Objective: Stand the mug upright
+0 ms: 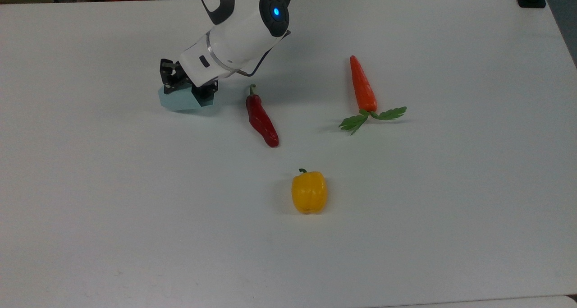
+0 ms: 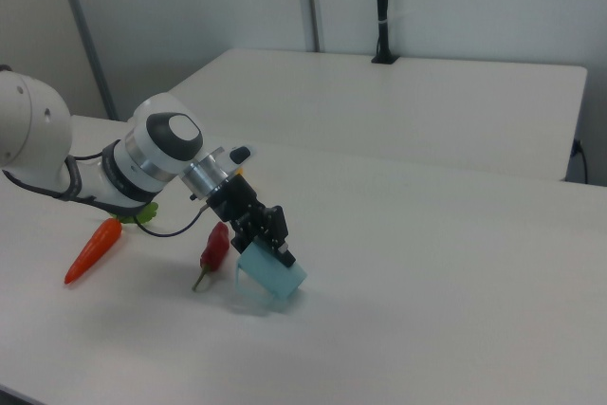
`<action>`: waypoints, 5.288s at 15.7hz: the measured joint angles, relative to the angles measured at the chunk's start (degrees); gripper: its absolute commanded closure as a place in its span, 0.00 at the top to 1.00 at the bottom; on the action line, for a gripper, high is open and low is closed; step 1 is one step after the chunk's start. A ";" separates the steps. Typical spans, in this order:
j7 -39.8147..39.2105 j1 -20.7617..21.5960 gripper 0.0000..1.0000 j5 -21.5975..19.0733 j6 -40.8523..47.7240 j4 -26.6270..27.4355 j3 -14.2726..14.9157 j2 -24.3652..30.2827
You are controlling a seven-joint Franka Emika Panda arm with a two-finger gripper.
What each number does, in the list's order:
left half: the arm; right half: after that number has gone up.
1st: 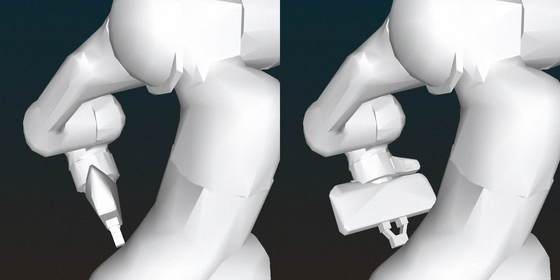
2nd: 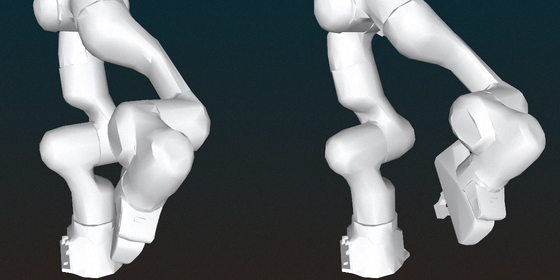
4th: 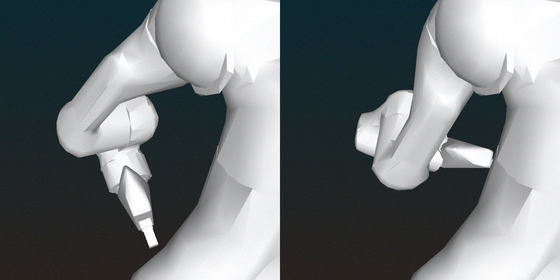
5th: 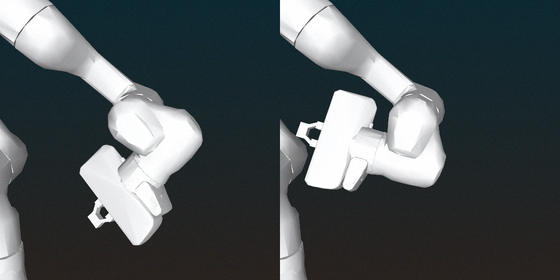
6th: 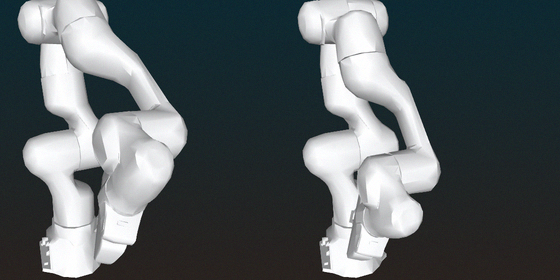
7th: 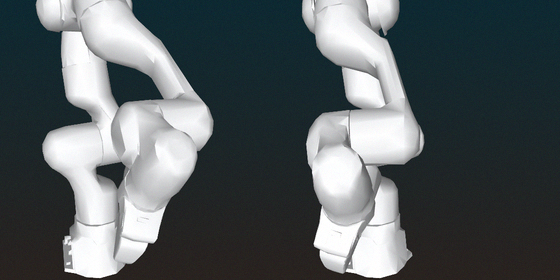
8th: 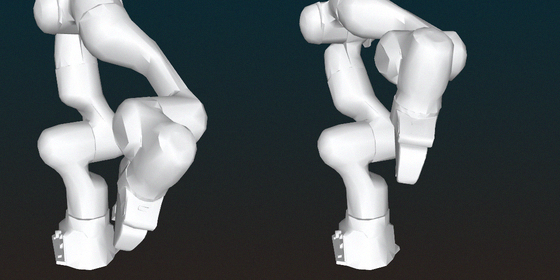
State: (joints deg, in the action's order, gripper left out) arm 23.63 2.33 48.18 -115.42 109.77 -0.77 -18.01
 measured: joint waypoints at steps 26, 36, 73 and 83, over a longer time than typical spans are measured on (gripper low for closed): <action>-42.27 1.81 0.00 -56.52 6.47 -6.42 -4.62 9.19; -60.11 0.79 0.00 -61.08 -1.68 -2.09 -4.51 3.97; -26.08 -5.14 1.00 -56.75 31.69 -22.99 -1.86 20.07; -25.41 -2.00 1.00 -55.34 19.15 -18.79 0.81 19.49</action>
State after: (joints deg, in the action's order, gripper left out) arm -1.77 0.32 -7.16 -96.27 90.98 0.05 1.49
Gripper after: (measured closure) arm 0.000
